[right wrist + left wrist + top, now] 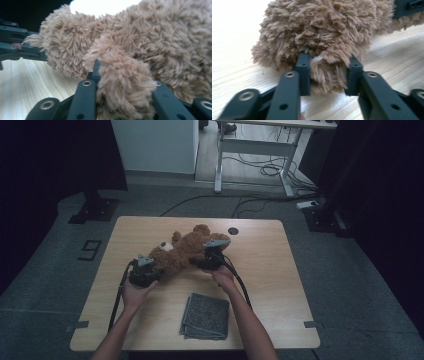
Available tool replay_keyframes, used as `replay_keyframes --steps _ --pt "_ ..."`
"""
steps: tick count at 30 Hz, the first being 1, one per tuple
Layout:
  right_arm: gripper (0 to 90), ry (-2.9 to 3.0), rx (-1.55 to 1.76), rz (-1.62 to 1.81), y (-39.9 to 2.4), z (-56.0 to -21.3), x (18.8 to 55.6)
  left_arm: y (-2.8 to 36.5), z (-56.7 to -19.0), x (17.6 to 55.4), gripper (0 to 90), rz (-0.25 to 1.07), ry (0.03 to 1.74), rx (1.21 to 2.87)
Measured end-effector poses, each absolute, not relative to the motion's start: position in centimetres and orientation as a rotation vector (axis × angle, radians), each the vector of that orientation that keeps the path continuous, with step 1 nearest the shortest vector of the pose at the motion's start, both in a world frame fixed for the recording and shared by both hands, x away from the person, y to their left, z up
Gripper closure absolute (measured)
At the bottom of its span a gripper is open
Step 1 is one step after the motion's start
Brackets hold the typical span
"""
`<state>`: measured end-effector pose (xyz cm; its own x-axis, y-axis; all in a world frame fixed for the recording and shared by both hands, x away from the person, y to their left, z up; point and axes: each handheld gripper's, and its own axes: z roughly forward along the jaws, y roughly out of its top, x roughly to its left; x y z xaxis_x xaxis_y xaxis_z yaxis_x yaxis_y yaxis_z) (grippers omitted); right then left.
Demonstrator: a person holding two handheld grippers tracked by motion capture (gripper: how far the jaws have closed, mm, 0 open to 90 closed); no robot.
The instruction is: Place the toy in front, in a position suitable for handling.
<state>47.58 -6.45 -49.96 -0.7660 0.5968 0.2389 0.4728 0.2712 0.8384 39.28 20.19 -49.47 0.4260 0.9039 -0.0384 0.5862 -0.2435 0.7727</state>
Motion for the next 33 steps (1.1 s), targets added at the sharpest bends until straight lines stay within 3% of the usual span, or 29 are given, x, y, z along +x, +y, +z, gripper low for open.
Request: replay_keyframes --steps 9,19,33 --pt "77.7 2.252 0.951 1.655 -7.6 -47.4 45.9 18.5 -47.7 38.7 74.7 0.641 1.162 1.904" --pt "78.2 2.085 0.870 1.829 -10.5 -43.5 42.2 17.0 -46.4 39.3 76.6 0.559 1.116 1.866" --pt "78.2 2.006 0.879 1.801 -12.5 -41.5 41.4 14.5 -45.1 39.2 77.3 0.544 1.048 1.865"
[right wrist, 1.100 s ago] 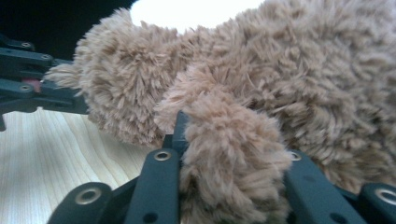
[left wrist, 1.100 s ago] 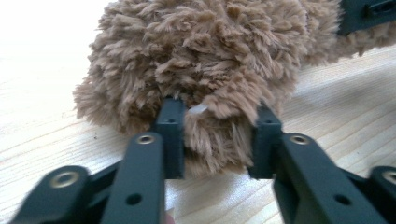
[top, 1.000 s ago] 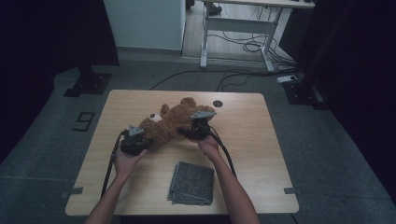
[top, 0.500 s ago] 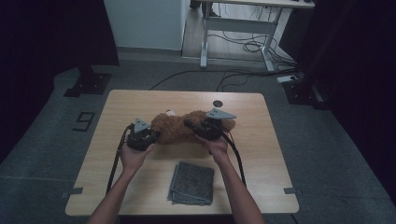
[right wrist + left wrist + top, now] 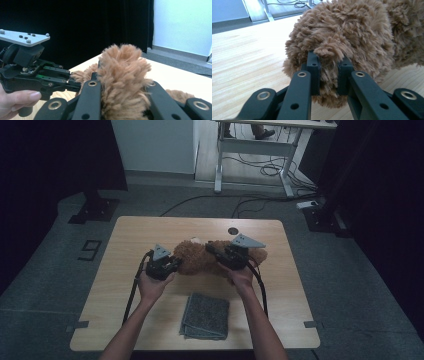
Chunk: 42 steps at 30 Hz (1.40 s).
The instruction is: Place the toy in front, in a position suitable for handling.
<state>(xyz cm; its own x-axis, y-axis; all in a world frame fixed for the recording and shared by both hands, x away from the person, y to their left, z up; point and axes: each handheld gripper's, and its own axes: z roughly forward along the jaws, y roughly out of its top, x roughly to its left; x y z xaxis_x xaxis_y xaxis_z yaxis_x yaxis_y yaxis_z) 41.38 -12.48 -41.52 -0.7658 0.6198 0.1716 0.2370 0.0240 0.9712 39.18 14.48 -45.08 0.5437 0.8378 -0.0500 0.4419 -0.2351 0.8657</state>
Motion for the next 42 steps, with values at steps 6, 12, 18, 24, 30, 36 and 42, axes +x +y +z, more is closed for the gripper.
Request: replay_keyframes --steps 6,12,18,24,30,36,42 --pt "78.1 2.033 0.909 1.780 -12.7 -43.1 41.1 14.4 -46.2 39.4 77.1 0.536 1.059 1.910" --pt "77.6 2.096 0.938 1.767 -12.5 -45.9 40.7 14.8 -47.9 39.5 76.7 0.518 1.085 1.956" --pt "76.7 2.104 0.979 1.801 -13.1 -46.8 40.7 15.4 -48.4 38.9 76.3 0.496 1.081 1.968" --pt "75.1 2.134 1.034 1.787 -13.5 -47.7 40.7 15.8 -48.8 38.6 74.3 0.477 1.095 1.969" --pt "73.6 2.155 1.057 1.784 -13.8 -48.0 40.7 16.5 -48.2 38.1 57.3 0.461 1.071 1.975" --pt "72.6 2.156 1.071 1.785 -13.7 -48.1 40.8 18.1 -47.2 36.7 41.6 0.410 1.043 1.938" --pt "70.7 2.158 1.084 1.780 -13.6 -48.1 40.7 19.0 -47.3 35.0 35.0 0.378 1.030 1.932"
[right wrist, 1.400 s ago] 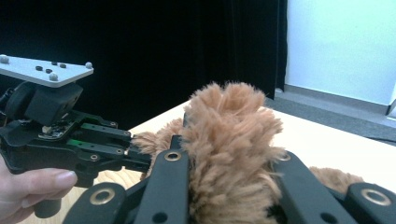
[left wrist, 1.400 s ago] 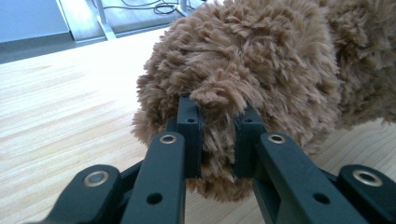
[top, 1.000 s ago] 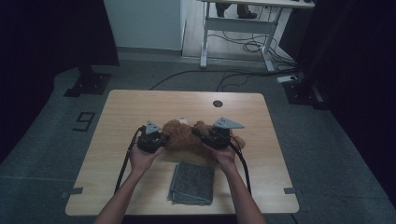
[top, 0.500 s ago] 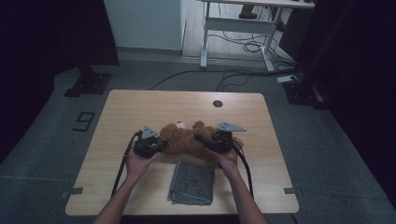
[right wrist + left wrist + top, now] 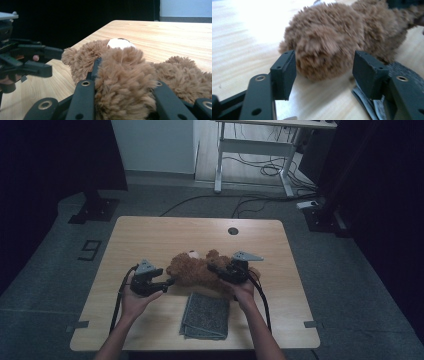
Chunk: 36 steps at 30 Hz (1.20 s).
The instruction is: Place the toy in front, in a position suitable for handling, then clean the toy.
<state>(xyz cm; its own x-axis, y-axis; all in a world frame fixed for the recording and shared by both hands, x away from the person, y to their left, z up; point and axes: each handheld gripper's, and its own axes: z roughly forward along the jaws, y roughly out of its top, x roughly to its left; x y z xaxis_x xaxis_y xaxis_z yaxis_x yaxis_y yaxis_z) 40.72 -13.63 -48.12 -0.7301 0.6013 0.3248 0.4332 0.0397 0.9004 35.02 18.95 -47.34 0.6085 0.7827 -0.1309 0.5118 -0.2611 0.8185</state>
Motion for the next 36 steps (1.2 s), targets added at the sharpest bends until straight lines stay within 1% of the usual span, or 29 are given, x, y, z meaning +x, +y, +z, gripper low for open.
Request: replay_keyframes --steps 5,12,25,36 --pt "69.8 2.160 1.089 1.779 -13.8 -48.4 40.6 18.8 -48.7 33.8 33.8 0.314 1.031 1.941" --pt "69.1 2.156 1.097 1.794 -14.1 -48.7 40.8 18.0 -50.1 33.4 33.8 0.254 1.035 1.978" --pt "68.3 2.164 1.088 1.798 -14.2 -48.8 40.7 16.5 -51.2 32.9 31.7 0.214 1.023 2.003" --pt "68.1 2.169 1.083 1.797 -14.2 -48.9 40.5 13.2 -52.5 33.0 28.5 0.169 0.982 2.056"
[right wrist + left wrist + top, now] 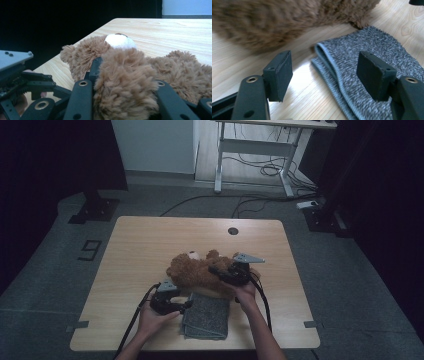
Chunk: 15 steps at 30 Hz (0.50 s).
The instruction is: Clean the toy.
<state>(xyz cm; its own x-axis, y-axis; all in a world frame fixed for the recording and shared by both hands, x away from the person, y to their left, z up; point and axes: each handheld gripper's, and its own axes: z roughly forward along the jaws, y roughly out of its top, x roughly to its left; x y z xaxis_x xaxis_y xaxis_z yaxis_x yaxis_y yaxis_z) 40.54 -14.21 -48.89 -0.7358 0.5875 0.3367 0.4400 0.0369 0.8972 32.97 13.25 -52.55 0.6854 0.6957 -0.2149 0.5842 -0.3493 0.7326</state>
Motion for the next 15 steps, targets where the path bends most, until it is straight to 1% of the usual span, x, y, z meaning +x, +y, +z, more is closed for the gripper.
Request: replay_keyframes --steps 9,15 --pt "67.9 2.168 1.083 1.806 -14.3 -49.0 40.5 11.3 -53.1 32.9 28.0 0.170 0.936 2.086" --pt "67.8 2.170 1.081 1.805 -14.3 -49.0 40.5 10.2 -54.0 33.2 26.8 0.186 0.950 2.143"
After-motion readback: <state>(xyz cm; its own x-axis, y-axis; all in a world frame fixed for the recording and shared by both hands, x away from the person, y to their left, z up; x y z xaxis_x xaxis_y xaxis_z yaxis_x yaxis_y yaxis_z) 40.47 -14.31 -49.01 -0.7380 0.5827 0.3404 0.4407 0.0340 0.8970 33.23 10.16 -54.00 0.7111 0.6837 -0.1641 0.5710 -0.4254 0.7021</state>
